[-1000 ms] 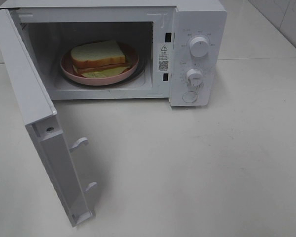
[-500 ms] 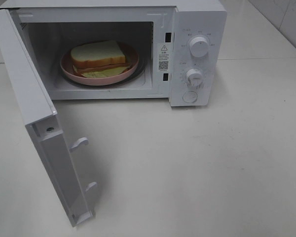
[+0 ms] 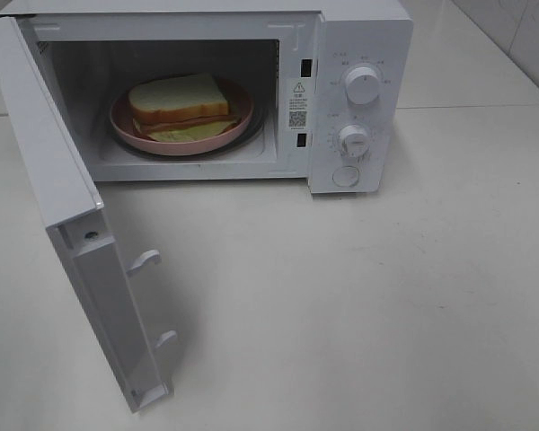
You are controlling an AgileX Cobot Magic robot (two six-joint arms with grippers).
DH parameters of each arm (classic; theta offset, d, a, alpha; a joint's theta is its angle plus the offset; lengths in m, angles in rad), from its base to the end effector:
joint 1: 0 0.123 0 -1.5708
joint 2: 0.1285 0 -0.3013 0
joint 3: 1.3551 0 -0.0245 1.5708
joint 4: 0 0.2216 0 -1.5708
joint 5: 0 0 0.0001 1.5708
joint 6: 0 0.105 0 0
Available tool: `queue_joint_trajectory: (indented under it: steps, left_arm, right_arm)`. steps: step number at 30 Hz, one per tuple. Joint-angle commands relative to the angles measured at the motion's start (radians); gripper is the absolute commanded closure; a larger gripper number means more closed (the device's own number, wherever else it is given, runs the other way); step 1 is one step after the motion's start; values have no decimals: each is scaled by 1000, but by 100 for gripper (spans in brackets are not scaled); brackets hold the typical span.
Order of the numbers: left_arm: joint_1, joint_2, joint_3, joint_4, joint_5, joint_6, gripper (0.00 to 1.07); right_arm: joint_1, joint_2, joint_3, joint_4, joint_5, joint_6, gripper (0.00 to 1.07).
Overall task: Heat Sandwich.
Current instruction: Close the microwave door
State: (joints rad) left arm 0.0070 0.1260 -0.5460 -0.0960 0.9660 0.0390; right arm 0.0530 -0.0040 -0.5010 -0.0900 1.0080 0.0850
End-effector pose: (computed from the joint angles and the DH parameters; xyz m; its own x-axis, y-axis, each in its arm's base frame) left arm -0.0158 -0.0084 0.2817 -0.4419 -0.0187 -0.8969 0.0569 0.9972 -0.0489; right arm -0.0325 -0.0097 0.2622 -0.4008 0.0156 -0.9160 0.0315 0.9995 0.0032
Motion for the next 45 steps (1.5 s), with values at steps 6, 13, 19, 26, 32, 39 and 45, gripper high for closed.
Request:
queue_joint_trajectory:
  steps: [6, 13, 19, 26, 32, 39, 45]
  left_arm:
    - [-5, 163, -7, 5, -152, 4, 44]
    - [-5, 320, -7, 16, -248, 4, 97]
    - [-5, 435, 13, 66, -387, 5, 107]
    - [-5, 536, 151, 72, -824, 53, 107]
    - [-5, 603, 232, 72, -1055, 53, 107]
    - [-5, 731, 285, 73, -1300, 52, 107]
    - [-5, 862, 291, 185, -1460, 8, 107]
  right_arm:
    - [-6, -27, 3, 0, -13, -8, 32]
    - [-6, -27, 3, 0, -13, -8, 32]
    - [-6, -27, 3, 0, -13, -9, 32]
    - [-6, -27, 3, 0, -13, -9, 32]
    - [-6, -27, 3, 0, -13, -9, 32]
    - [-6, -27, 3, 0, -13, -9, 32]
    - [-6, -27, 3, 0, -13, -9, 32]
